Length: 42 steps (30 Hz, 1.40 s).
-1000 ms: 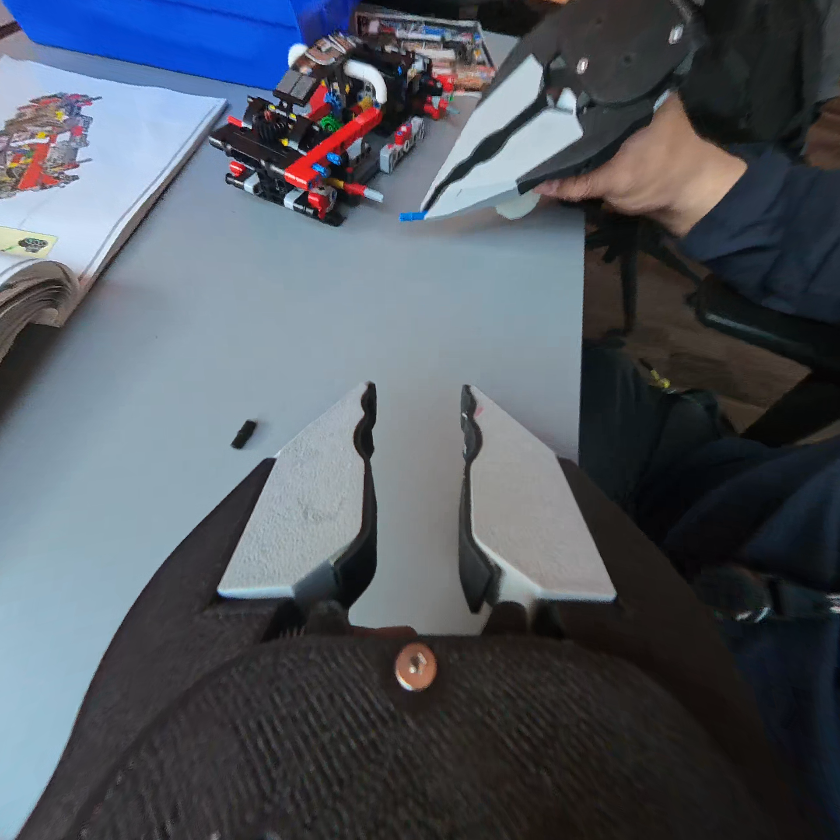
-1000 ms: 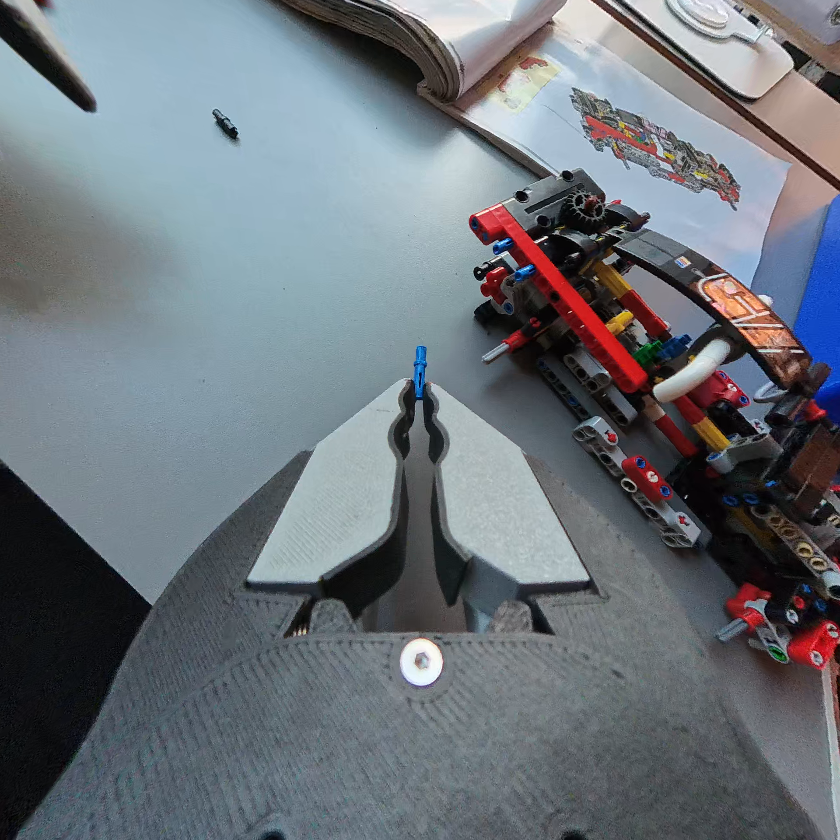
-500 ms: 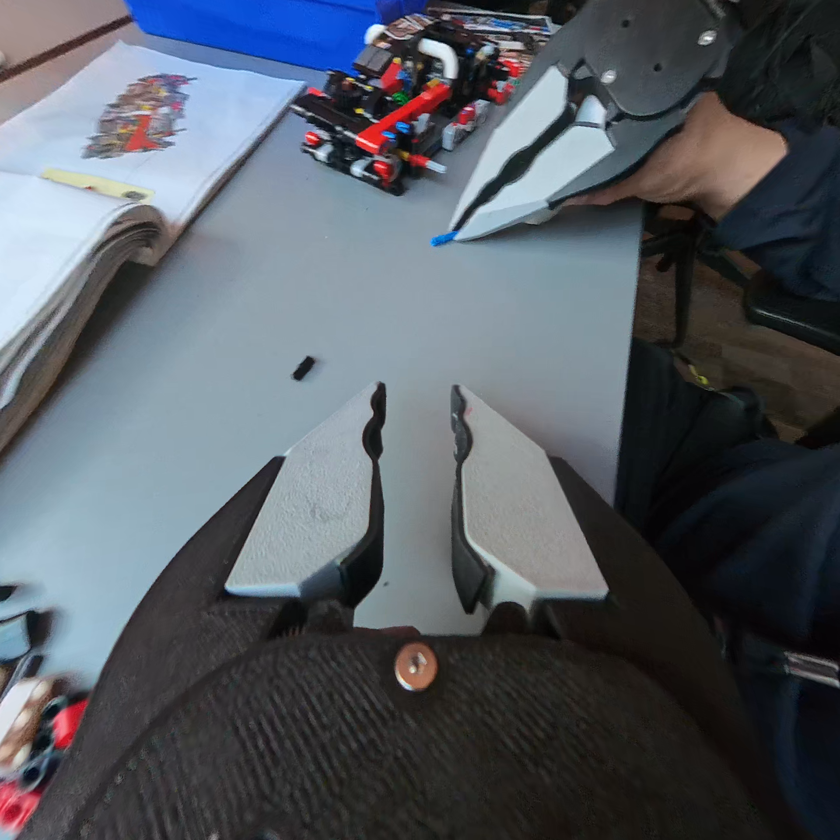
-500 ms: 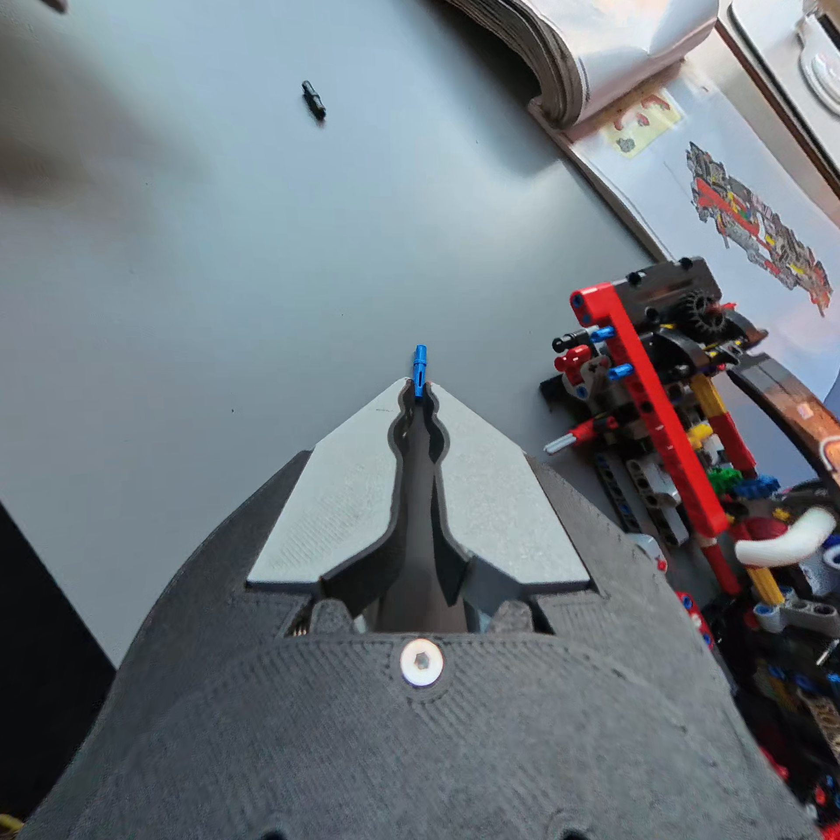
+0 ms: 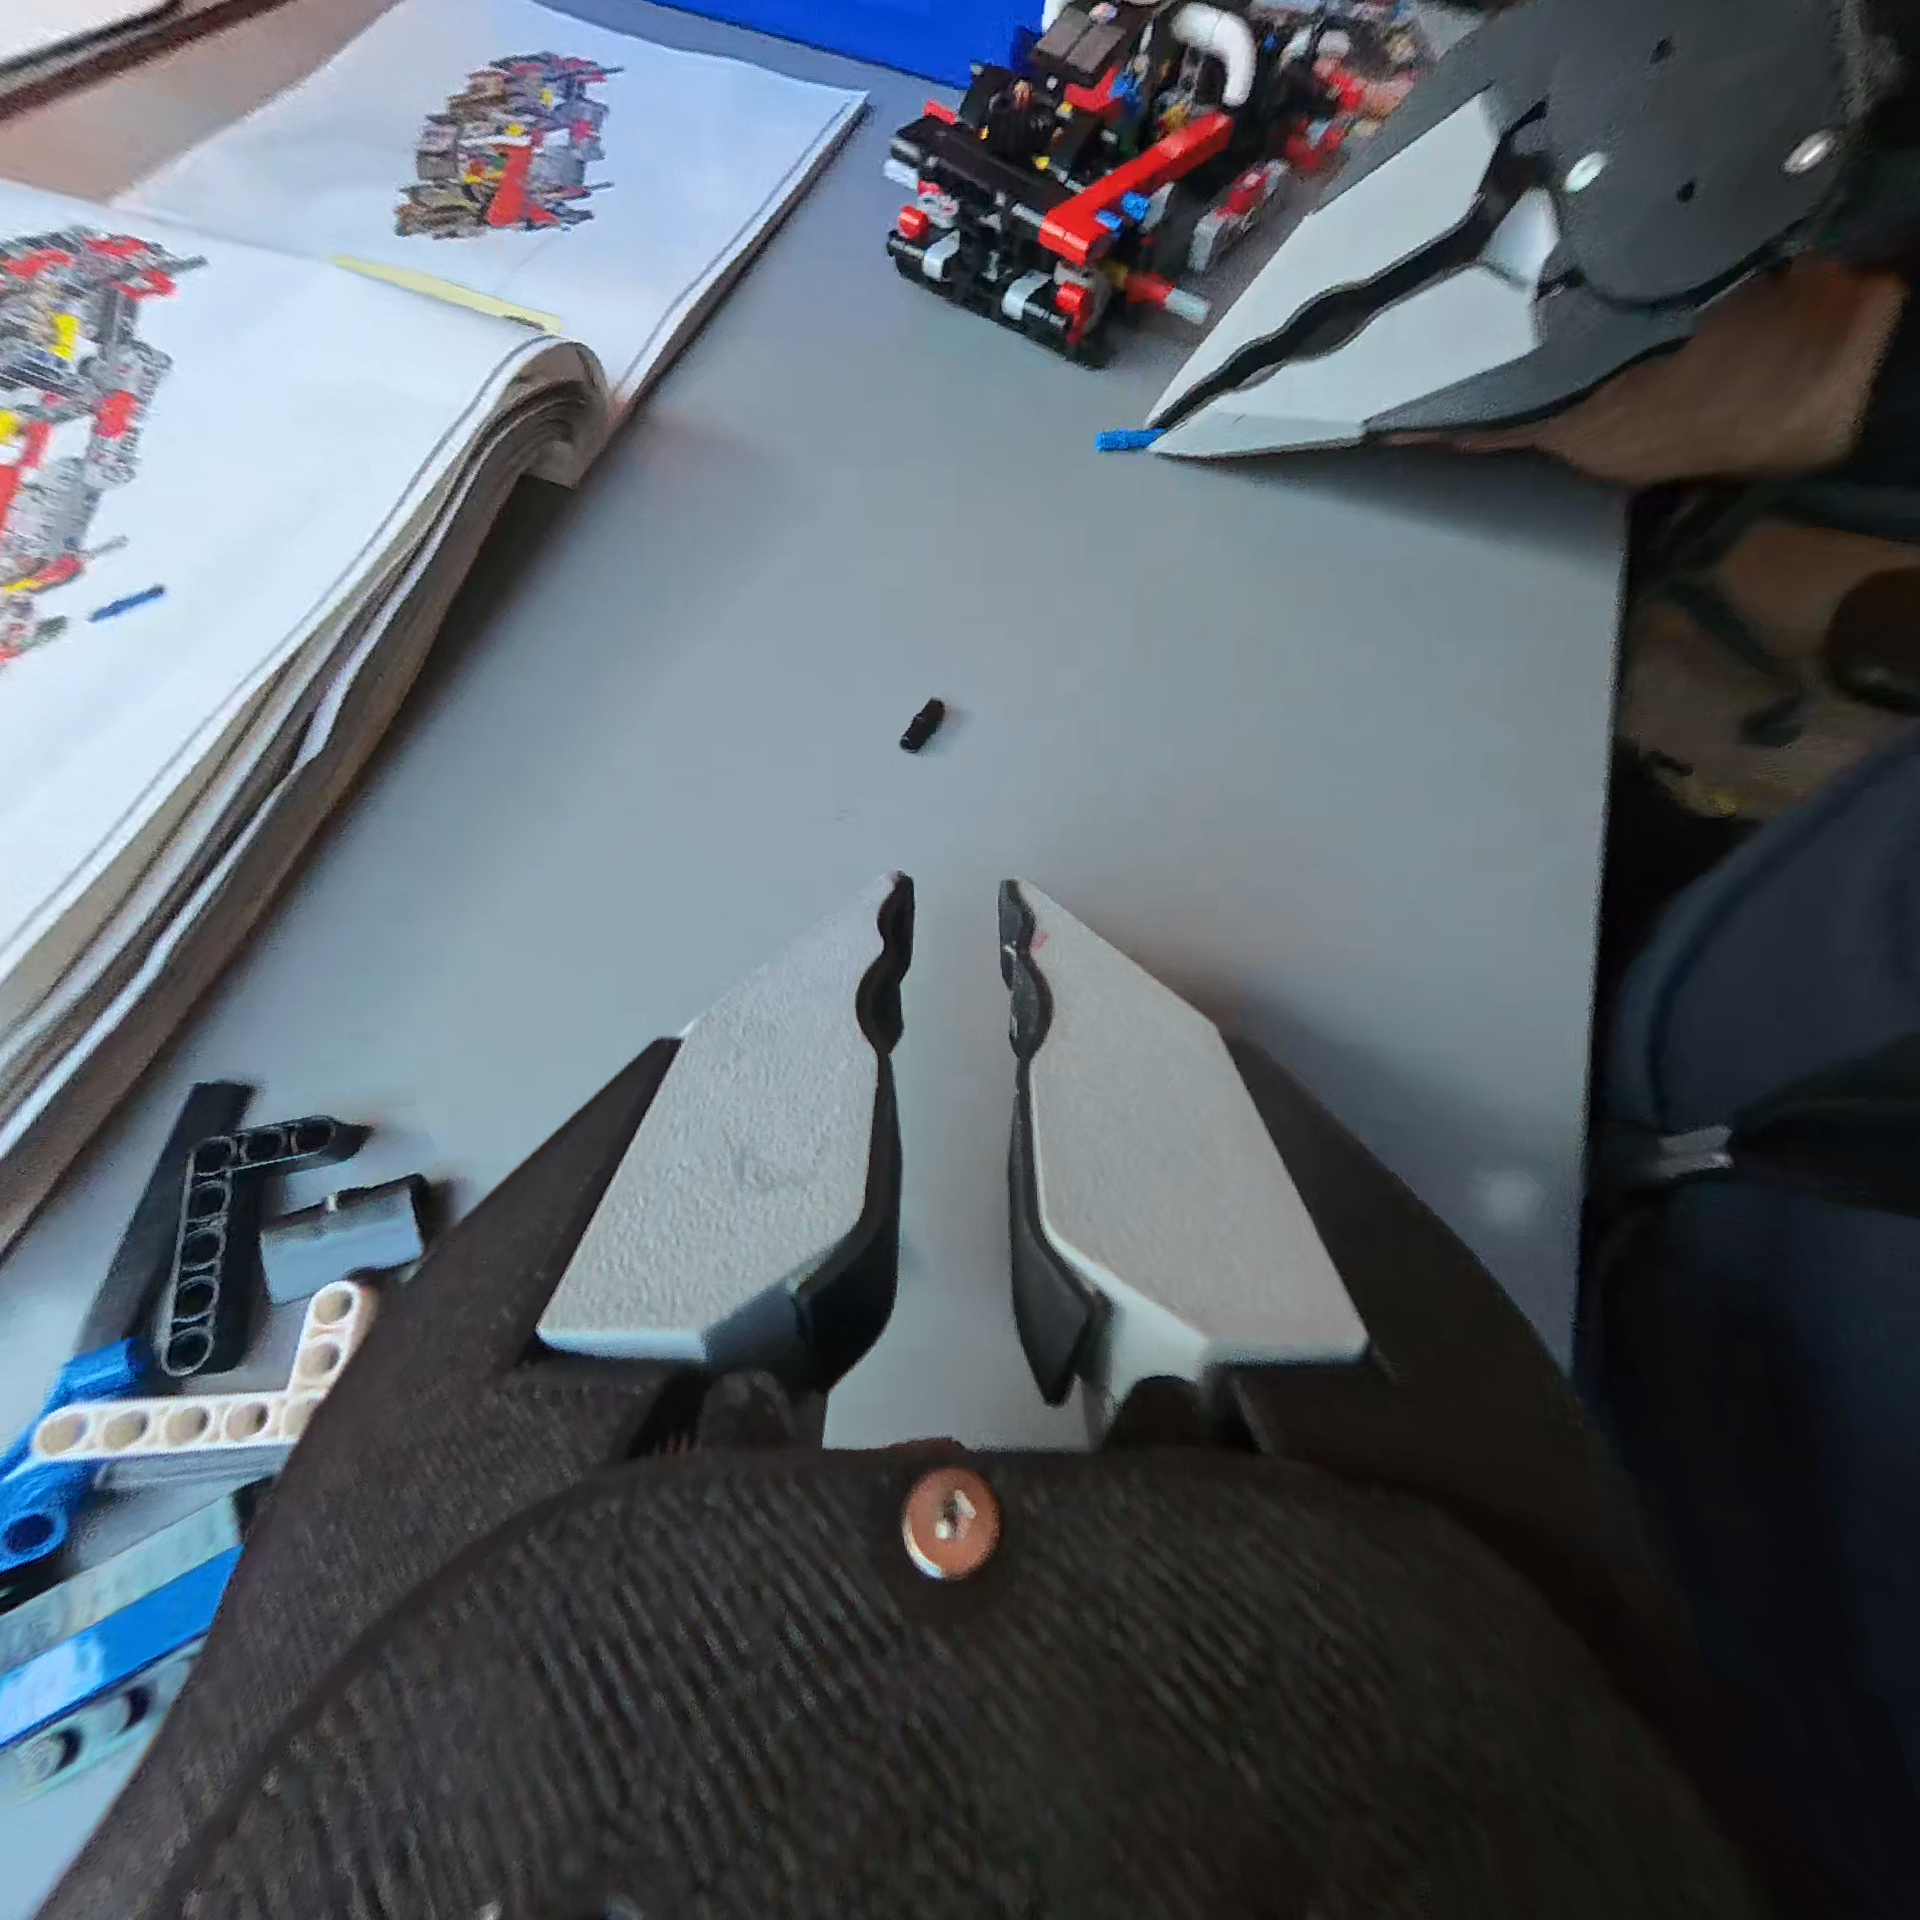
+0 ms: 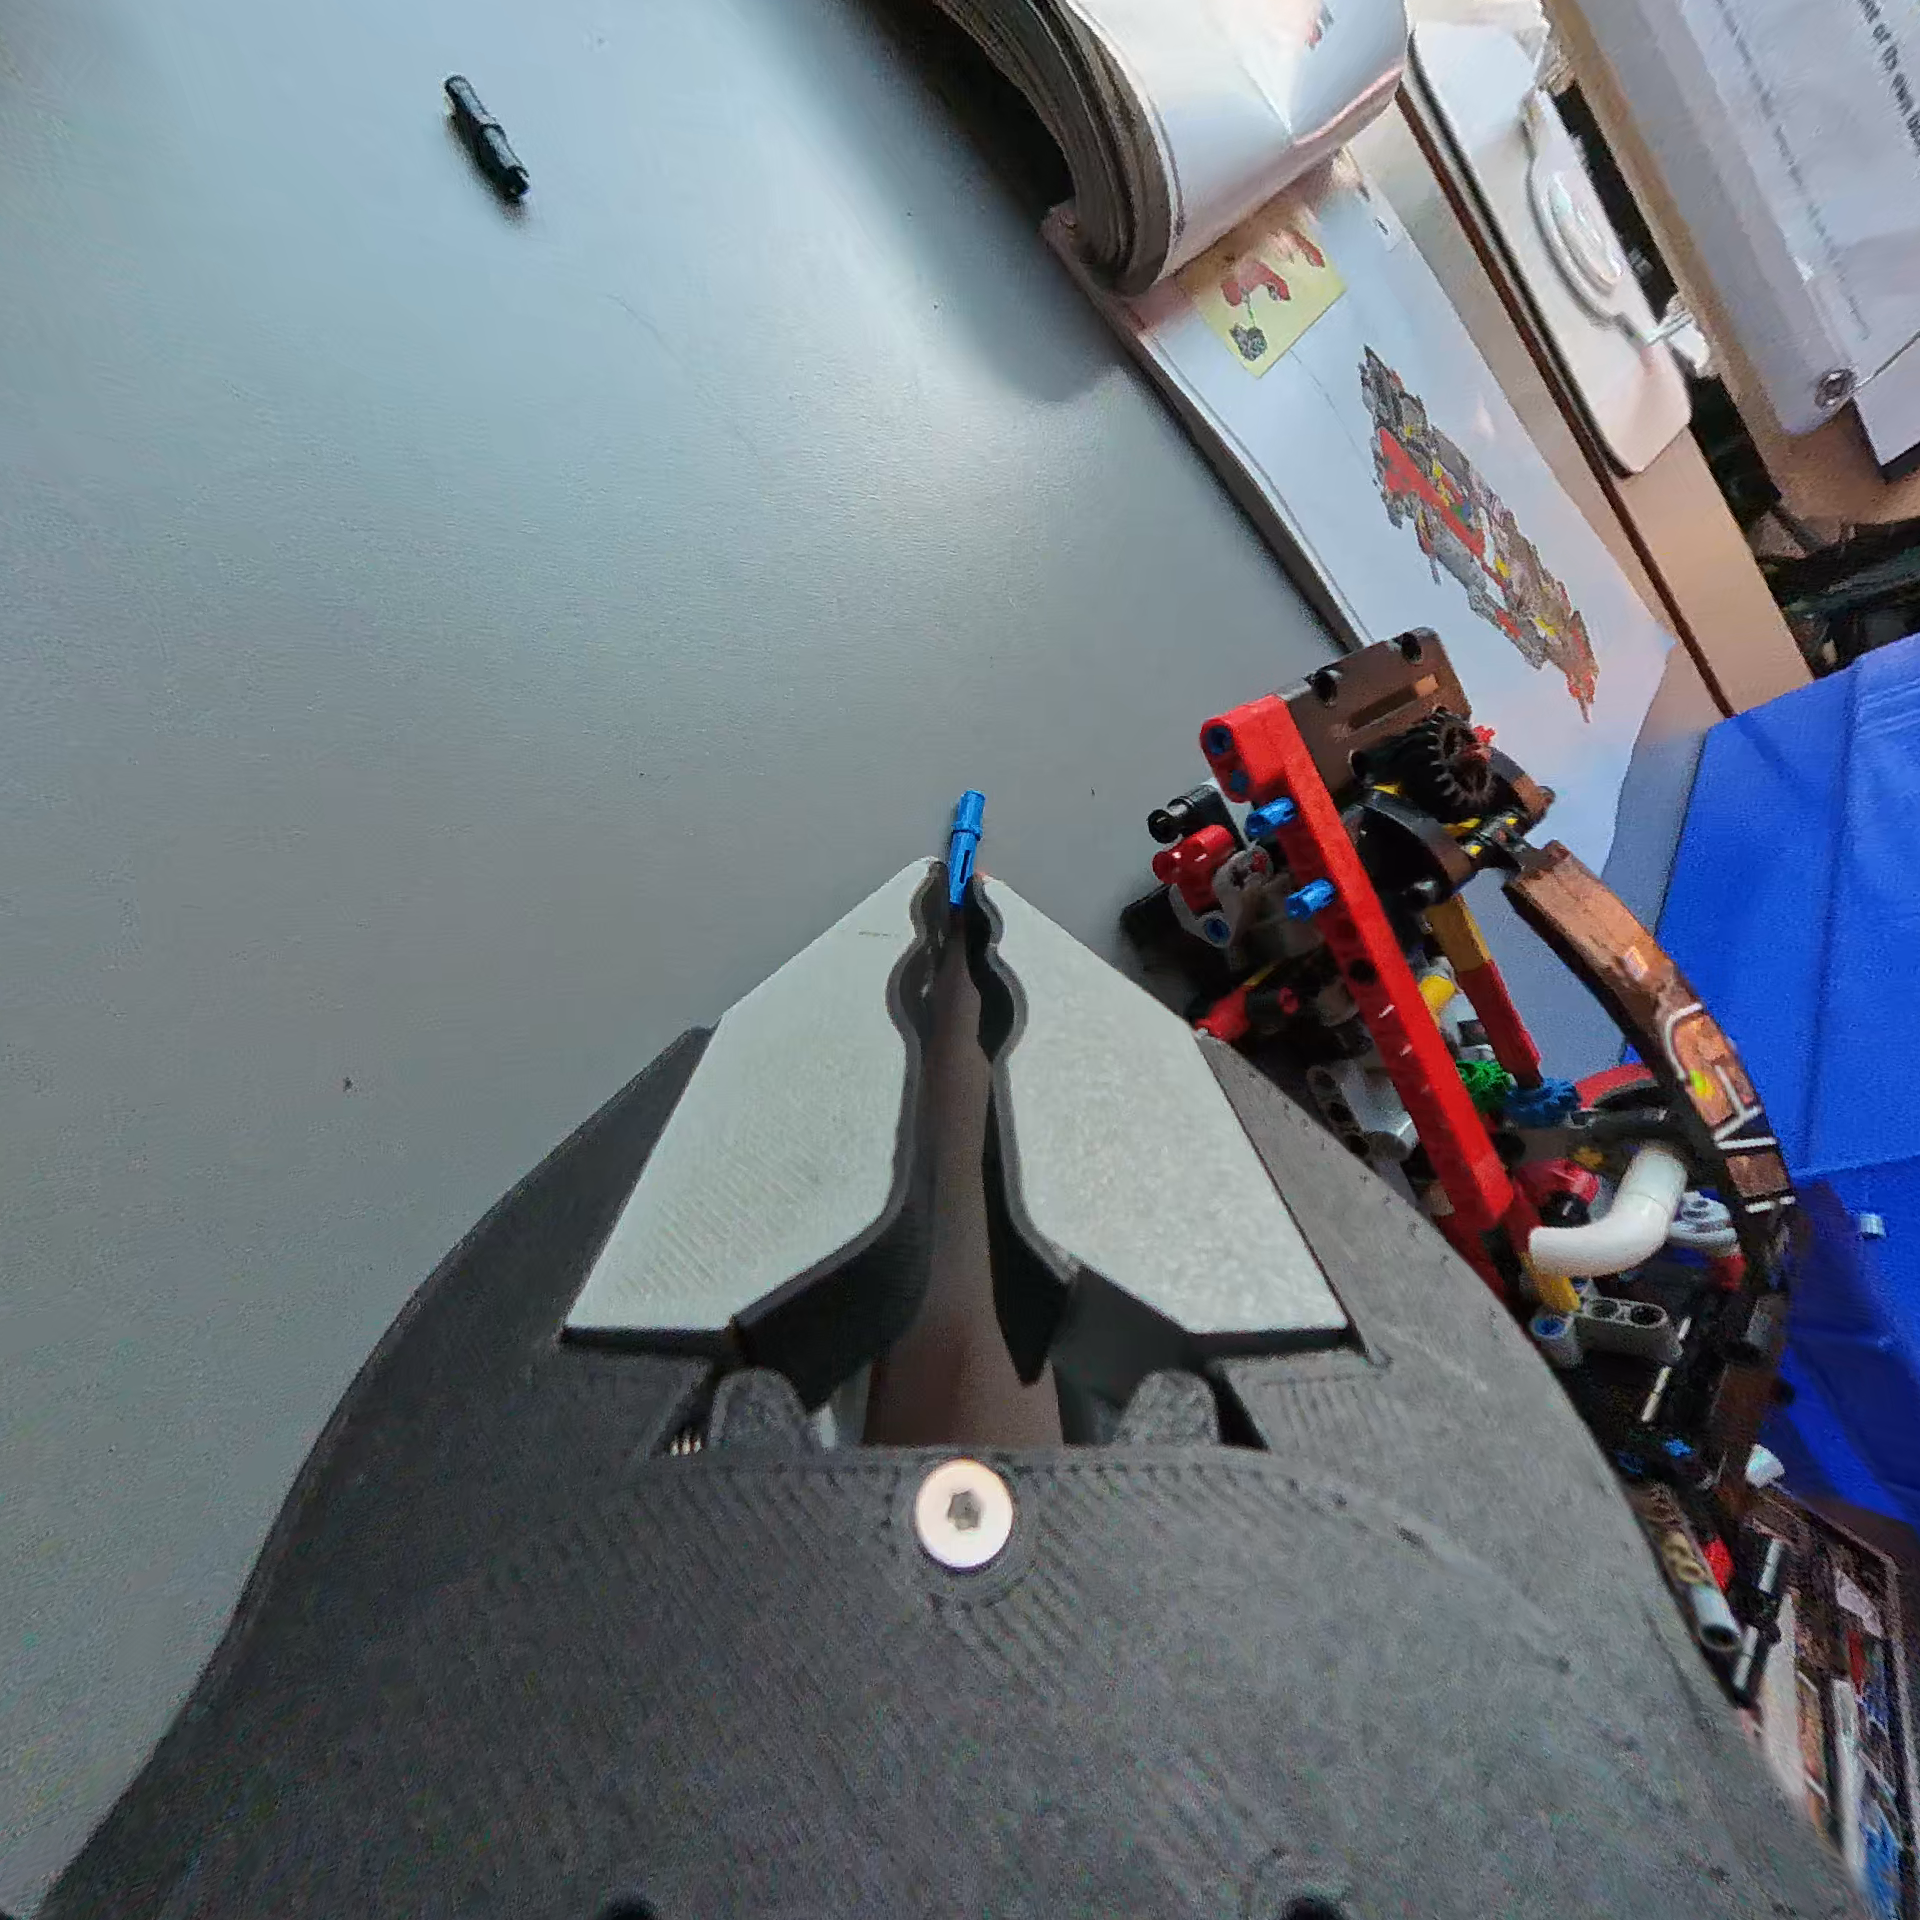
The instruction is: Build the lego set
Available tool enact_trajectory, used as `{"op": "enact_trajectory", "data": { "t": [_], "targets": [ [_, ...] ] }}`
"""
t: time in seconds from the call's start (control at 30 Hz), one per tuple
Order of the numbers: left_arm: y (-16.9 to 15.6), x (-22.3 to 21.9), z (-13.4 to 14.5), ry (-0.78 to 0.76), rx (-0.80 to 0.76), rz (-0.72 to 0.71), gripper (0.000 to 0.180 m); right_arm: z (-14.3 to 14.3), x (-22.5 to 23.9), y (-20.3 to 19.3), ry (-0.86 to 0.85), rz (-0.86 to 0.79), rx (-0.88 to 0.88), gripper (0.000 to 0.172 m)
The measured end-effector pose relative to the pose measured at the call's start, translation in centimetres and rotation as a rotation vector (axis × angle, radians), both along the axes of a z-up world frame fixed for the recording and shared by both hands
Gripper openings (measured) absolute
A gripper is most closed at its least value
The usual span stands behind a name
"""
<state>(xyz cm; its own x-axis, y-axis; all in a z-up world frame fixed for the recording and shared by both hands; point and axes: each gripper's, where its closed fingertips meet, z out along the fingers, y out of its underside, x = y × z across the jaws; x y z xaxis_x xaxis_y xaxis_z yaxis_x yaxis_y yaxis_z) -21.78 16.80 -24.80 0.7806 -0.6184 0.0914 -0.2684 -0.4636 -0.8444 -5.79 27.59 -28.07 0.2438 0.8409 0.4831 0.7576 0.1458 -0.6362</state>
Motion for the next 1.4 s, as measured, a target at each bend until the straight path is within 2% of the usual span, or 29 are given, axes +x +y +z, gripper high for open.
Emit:
{"op": "enact_trajectory", "data": {
  "t": [0.13, 0.23, 0.4, 0.5, 0.57, 0.67, 0.8, 0.83, 0.9, 0.97, 1.07, 1.13, 1.2, 1.4],
  "targets": [
    [-0.2, 0.0, 0.7, -0.055, 0.017, -0.01, 0.017, 0.1, -0.1, -0.3, -0.036, 0.023, 0.113, 0.0],
    [-0.3, 0.4, 0.7, -0.031, 0.035, -0.015, 0.017, 0.3, 0.0, -0.6, -0.02, 0.029, 0.107, 0.0],
    [0.3, 2.9, 0.5, 0.0, 0.022, -0.028, 0.019, 1.9, 0.2, -0.8, 0.097, 0.017, 0.066, 0.0],
    [0.8, 4.8, 1.9, 0.063, 0.058, -0.023, 0.022, 3.4, 0.6, -0.7, 0.213, 0.001, 0.032, 0.0],
    [1.3, 6.9, 2.6, 0.061, 0.029, -0.053, 0.026, 4.1, 1.4, -0.6, 0.284, -0.039, -0.014, 0.0],
    [4.3, 8.8, 2.9, 0.076, -0.001, -0.06, 0.031, 4.8, 2.7, -0.9, 0.376, -0.093, -0.106, 0.0],
    [9.6, 11.0, 3.9, 0.053, -0.093, -0.176, 0.041, 4.9, 4.0, -1.7, 0.426, -0.104, -0.201, 0.0],
    [11.0, 11.8, 4.6, 0.02, -0.101, -0.221, 0.043, 5.1, 4.3, -1.7, 0.439, -0.11, -0.189, 0.0],
    [14.0, 13.1, 5.2, -0.041, -0.164, -0.281, 0.063, 5.3, 4.6, -1.7, 0.455, -0.113, -0.184, 0.0],
    [16.1, 14.3, 5.1, -0.093, -0.242, -0.363, 0.064, 4.9, 4.5, -1.7, 0.439, -0.112, -0.204, 0.0],
    [18.9, 15.7, 5.5, -0.219, -0.327, -0.405, 0.068, 4.6, 4.5, -1.6, 0.411, -0.111, -0.199, 0.0],
    [19.9, 16.2, 5.4, -0.254, -0.366, -0.422, 0.068, 4.1, 4.7, -1.4, 0.373, -0.119, -0.198, 0.0],
    [20.3, 16.4, 4.4, -0.215, -0.392, -0.435, 0.067, 3.3, 5.1, -1.1, 0.328, -0.128, -0.225, 0.001],
    [18.7, 17.2, 1.8, -0.162, -0.489, -0.489, 0.064, 2.1, 5.3, -1.2, 0.297, -0.125, -0.349, 0.001]
  ]
}}
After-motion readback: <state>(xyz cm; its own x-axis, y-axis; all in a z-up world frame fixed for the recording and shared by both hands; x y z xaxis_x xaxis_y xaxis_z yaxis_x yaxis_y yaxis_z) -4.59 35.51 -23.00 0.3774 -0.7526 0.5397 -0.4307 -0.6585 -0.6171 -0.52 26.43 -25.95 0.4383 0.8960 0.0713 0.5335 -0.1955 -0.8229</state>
